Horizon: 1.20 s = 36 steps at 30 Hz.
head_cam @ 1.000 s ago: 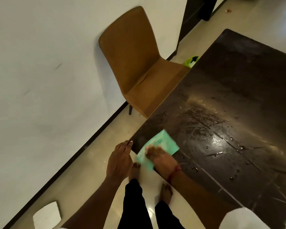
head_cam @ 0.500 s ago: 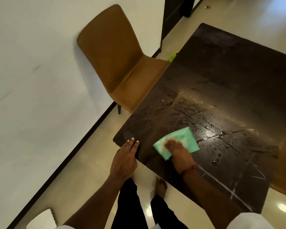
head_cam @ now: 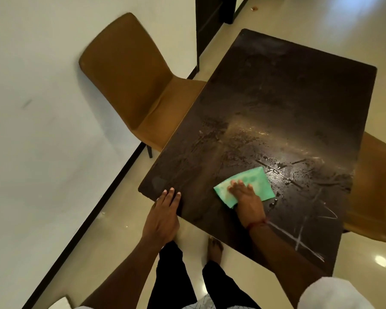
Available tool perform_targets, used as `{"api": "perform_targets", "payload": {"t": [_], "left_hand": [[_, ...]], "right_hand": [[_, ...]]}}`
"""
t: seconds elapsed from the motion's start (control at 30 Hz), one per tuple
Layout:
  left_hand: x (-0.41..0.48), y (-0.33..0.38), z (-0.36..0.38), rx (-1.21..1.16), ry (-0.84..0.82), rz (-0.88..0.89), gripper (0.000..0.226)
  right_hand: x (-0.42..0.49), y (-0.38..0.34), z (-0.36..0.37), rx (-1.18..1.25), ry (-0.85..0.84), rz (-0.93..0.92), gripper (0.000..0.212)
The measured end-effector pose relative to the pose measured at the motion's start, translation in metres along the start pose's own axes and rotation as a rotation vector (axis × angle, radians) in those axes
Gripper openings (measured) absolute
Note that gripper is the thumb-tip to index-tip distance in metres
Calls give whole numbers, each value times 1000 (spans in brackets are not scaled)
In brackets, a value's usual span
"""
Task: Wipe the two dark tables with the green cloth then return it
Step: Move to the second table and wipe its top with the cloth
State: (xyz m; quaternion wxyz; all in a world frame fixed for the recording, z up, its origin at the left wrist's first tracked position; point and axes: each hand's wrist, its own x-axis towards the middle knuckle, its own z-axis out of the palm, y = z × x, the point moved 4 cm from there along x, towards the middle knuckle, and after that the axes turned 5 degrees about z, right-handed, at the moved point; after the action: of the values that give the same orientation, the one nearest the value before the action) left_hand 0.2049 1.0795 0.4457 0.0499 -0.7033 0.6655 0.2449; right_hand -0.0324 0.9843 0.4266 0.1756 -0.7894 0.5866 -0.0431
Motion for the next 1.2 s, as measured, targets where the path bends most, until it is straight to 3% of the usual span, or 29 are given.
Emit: {"api": "perform_targets", "payload": {"t": [0.07, 0.17, 0.27, 0.33, 0.47, 0.53, 0.63, 0.73, 0.8, 0.9, 0.97, 1.0, 1.1, 1.2], "left_hand": [[-1, 4, 1, 21, -21, 9, 70], [-3, 10, 3, 45, -31, 2, 73], [-8, 17, 0, 62, -23, 13, 72], [-12, 20, -4, 45, -29, 5, 70], [-18, 18, -4, 28, -31, -13, 67], [-19, 19, 1, 38, -47, 2, 68], [-20, 22, 8, 51, -50, 54, 69], [-19, 27, 12, 72, -49, 147, 68], [-17, 29, 15, 71, -54, 223, 67], [-12, 31, 19, 72, -51, 262, 66], [-9, 34, 21, 56, -32, 253, 67], [-8, 36, 21, 50, -26, 252, 67], [-9, 40, 24, 93, -21, 254, 69], [-11, 44, 25, 110, 7, 252, 70]], "right_hand": [[-15, -23, 4, -27, 46, 78, 46], [-57, -64, 35, -170, -108, -298, 38], [-69, -48, 31, -181, -149, -624, 41], [-47, -17, 9, -151, -135, -522, 45], [-28, 21, -12, 13, -51, 94, 53], [-46, -4, 6, -33, -36, 133, 53], [-84, -52, 31, -142, -152, -225, 45], [-82, -28, 15, -167, -182, -467, 53], [-64, 7, -4, -113, -197, -350, 58], [-54, 47, -31, 22, -99, 251, 57], [-61, 27, -31, 44, -65, 453, 60], [-69, 10, -21, 29, -41, 380, 60], [-109, -36, 18, -117, -108, -102, 63], [-110, -12, 1, -101, -135, -401, 53]]}}
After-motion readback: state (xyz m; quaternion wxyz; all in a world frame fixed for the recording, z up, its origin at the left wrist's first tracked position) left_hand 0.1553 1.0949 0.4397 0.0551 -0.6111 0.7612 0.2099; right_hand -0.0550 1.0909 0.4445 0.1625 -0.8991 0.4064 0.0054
